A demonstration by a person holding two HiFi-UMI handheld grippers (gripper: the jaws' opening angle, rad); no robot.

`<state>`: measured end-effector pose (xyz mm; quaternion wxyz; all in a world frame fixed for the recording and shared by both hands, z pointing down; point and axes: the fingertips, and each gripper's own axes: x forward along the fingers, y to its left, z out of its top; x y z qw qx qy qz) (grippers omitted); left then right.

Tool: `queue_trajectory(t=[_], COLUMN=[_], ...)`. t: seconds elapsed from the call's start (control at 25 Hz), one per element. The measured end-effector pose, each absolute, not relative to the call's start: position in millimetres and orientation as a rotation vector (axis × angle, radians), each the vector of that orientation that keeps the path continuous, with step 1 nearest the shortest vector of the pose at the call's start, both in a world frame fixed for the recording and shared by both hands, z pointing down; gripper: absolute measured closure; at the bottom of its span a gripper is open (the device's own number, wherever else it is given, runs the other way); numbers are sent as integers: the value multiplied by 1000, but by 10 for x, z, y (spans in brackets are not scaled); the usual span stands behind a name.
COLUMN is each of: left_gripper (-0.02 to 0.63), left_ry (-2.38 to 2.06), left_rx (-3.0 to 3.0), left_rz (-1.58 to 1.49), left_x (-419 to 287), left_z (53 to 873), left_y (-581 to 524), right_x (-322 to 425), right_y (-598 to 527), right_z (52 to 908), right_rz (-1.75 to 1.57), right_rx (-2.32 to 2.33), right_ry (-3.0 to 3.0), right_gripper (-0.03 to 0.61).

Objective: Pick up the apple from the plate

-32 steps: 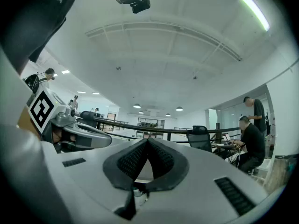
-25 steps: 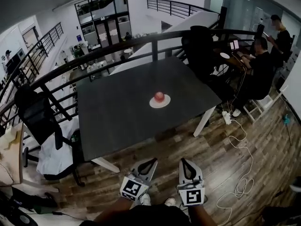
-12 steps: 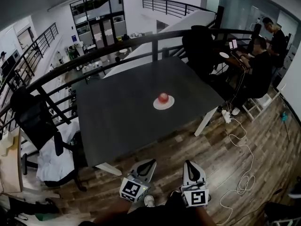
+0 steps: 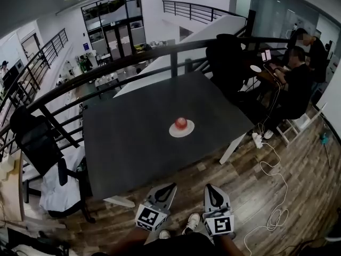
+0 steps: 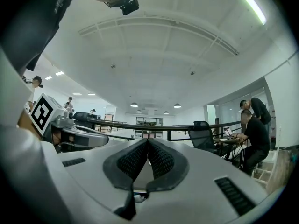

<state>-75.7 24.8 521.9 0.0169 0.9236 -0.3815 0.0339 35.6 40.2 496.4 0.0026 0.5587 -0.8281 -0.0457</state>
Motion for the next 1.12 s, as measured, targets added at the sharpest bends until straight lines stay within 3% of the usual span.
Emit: queue_trajectory(t=[0.44, 0.64, 1.12], left_gripper=[591, 592, 591], left_ry=[-1263, -1275, -1307], left_rx=[2862, 2841, 2800], left_rz=[195, 206, 197], left_x=[-73, 83, 108], left_z=[5210, 5260, 5335], left_y=[-447, -621, -1450], right_x=[1045, 1212, 1137], right_y=[-415, -644, -1430], right_z=[4897, 4909, 4971], right_rz=[-18, 199, 141], right_rx=[1705, 1731, 1644], right_ry=[-2724, -2811, -2788], right_gripper=[555, 555, 555])
